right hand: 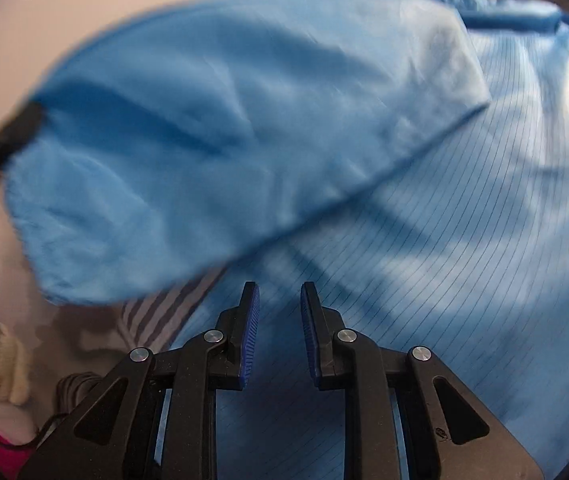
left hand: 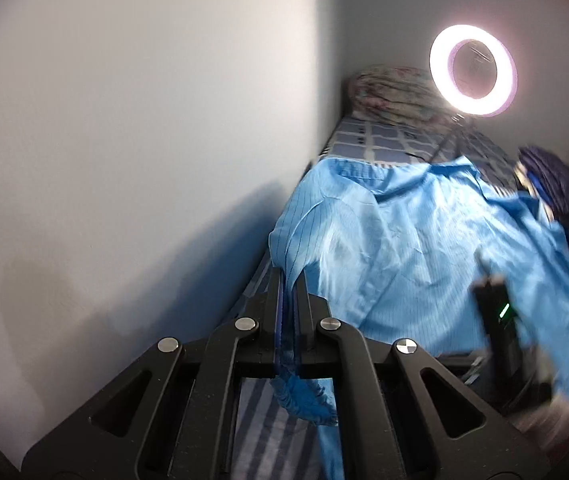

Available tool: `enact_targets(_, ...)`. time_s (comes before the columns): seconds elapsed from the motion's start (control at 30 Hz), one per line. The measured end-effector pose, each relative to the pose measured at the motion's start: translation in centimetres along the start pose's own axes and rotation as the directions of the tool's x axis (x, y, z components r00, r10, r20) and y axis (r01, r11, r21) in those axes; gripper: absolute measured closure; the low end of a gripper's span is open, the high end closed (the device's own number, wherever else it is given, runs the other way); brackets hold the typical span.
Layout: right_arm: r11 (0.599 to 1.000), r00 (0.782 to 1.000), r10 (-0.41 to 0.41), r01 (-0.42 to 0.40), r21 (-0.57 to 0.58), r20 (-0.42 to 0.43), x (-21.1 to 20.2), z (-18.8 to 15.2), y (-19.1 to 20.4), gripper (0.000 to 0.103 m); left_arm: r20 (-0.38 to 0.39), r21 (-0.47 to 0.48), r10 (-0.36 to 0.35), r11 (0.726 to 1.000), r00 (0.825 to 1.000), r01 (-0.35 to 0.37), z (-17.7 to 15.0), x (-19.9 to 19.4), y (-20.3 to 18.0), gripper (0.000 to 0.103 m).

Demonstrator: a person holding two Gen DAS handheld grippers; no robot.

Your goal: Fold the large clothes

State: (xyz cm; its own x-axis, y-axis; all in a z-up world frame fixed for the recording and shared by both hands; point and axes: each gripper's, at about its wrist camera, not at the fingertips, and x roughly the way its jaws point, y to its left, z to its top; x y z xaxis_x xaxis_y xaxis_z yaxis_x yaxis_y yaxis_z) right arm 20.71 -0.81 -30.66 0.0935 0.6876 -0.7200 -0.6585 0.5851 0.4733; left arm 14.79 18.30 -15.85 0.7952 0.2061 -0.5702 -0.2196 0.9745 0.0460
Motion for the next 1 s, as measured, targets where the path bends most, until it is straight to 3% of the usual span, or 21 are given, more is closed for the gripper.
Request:
enact_targets(0.17,0.999,0.994,0.034,-0.038,0.035,0.103,-6.4,0.2,-2.6,0.083,-0.001,0.163,-0.044,0.986,0.999,0.044,-2.9,-1.2,-3.2,0.102)
enact_targets(0.23,0.998,0.988,0.012,-0.023,0.067,0.155,-9.3,1.5,-3.9,0.074,-0.012,0.211,-0.06,0.976,0.998,0.061,-4.2,-1.5,-4.6,0.102)
enact_targets(0.3,0.996,0.98,-0.011,-0.008,0.093,0.199,-11.4,3.4,-4.6,0.052,-0.024,0.25,-0.072,0.965,0.997,0.076,-5.3,-1.6,-5.9,0.102)
enact_targets(0.37,0.995,0.973,-0.037,0.016,0.094,0.227,-12.7,5.8,-4.2,0.05,-0.034,0.271,-0.086,0.958,0.996,0.092,-6.3,-1.7,-6.8,0.102)
enact_targets(0.67,0.984,0.978,-0.167,0.158,0.085,0.122,-7.1,15.2,-1.9,0.05,-0.074,0.371,-0.14,0.915,0.987,0.158,-10.0,-1.9,-10.3,0.102)
enact_targets(0.9,0.928,0.94,-0.341,0.333,0.166,0.02,-4.1,18.4,-4.0,0.05,-0.088,0.486,-0.164,0.854,0.983,0.186,-13.0,-3.4,-12.1,0.102)
enact_targets(0.93,0.917,0.931,-0.365,0.357,0.176,0.012,-4.2,18.4,-4.5,0.051,-0.09,0.491,-0.167,0.85,0.982,0.19,-13.5,-3.7,-11.9,0.102)
enact_targets(0.97,0.91,0.925,-0.38,0.374,0.181,0.003,-4.5,18.1,-4.9,0.067,-0.096,0.492,-0.171,0.848,0.981,0.196,-13.6,-3.9,-12.0,0.102)
enact_targets(1.0,0.905,0.921,-0.389,0.383,0.183,-0.005,-4.7,18.1,-5.5,0.096,-0.102,0.493,-0.176,0.846,0.979,0.203,-13.7,-3.9,-12.0,0.102)
